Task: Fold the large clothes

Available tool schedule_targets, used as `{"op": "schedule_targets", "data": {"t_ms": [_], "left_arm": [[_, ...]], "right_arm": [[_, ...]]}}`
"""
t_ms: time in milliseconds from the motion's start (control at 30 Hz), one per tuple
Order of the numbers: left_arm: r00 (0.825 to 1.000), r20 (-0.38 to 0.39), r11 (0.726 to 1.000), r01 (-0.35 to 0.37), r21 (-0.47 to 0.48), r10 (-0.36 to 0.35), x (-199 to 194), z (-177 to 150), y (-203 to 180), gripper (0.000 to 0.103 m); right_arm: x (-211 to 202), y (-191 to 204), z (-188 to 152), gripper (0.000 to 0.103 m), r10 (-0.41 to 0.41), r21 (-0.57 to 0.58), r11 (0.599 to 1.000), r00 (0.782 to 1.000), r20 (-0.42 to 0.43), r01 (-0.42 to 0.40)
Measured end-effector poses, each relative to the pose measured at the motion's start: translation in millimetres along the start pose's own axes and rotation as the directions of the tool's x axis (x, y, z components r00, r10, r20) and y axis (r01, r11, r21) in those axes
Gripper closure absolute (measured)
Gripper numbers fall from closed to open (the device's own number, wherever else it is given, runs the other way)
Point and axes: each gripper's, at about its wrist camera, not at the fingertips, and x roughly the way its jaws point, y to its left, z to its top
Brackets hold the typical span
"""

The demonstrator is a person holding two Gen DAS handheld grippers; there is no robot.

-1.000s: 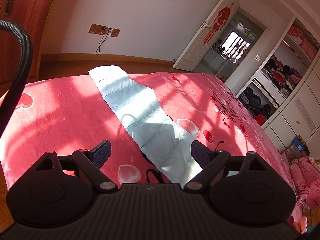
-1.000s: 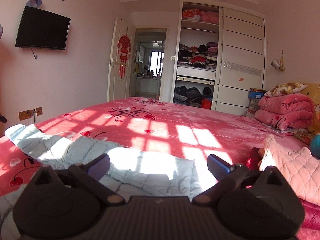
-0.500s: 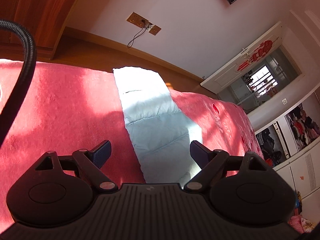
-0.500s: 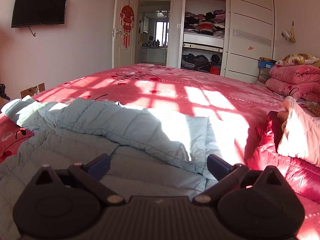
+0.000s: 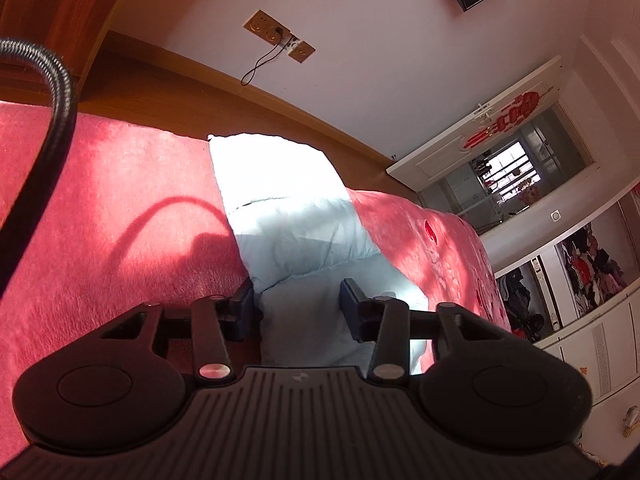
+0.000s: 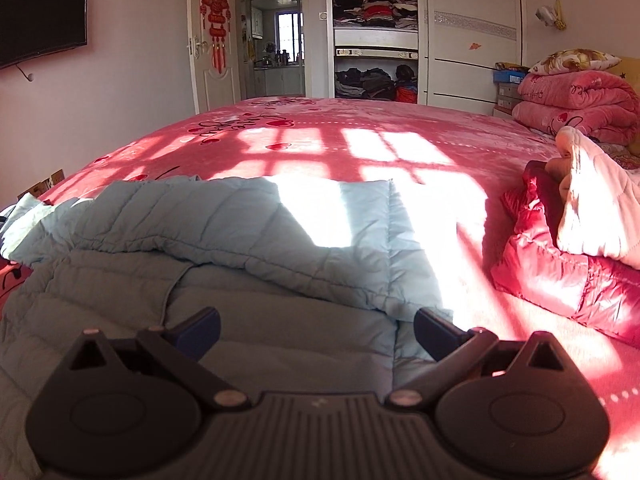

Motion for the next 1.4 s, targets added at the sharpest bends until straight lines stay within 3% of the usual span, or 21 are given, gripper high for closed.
{"op": "schedule_targets", "data": {"t_ms": [67,167,300,400,533,733,967,1100,1200,1400], "left_arm": [[1.0,0.006,1.0,-0.015,-0.003,0.015,-3,-3,2,0.085],[1.0,0.016,1.0,-0.015,-0.01,0.015,-13,-3,3,0.099],[0.998,0.043,0.999,0.037,-0.033,-0.036,-34,2,-4,0.101],[0.991,0.062,0.993,0.117,0.033,-0.119,-61,1,-27,0.101],[0.968,0.049,0.964,0.239,0.119,-0.246,-101,-6,-67,0.101],[0.911,-0.027,0.881,0.406,0.242,-0.412,-163,-46,-132,0.101],[0.849,-0.167,0.756,0.524,0.392,-0.501,-219,-136,-179,0.101],[0.822,-0.274,0.667,0.567,0.483,-0.5,-243,-203,-194,0.101],[0.801,-0.36,0.631,0.599,0.493,-0.479,-252,-249,-191,0.101],[0.794,-0.476,0.577,0.604,0.549,-0.378,-257,-328,-177,0.101]], "right_arm": [[0,-1,0,0.001,0.004,-0.001,1.0,1.0,0.0,-0.004],[-2,-1,3,0.001,0.012,-0.008,1.0,1.0,0.015,-0.012],[-8,-2,7,0.001,0.022,-0.006,1.0,0.999,0.042,-0.022],[-14,-7,13,0.001,0.023,0.008,1.0,0.997,0.069,-0.024],[-20,-19,21,0.001,0.02,0.057,0.998,0.994,0.107,-0.026],[-24,-43,28,0.001,-0.017,0.155,0.988,0.99,0.138,-0.004],[-28,-72,35,0.001,-0.033,0.237,0.971,0.986,0.162,-0.006],[-28,-90,38,0.001,-0.051,0.29,0.957,0.984,0.172,-0.002],[-29,-103,41,0.001,-0.051,0.327,0.945,0.983,0.178,-0.01],[-30,-127,42,0.001,-0.045,0.403,0.915,0.983,0.177,-0.03]]}}
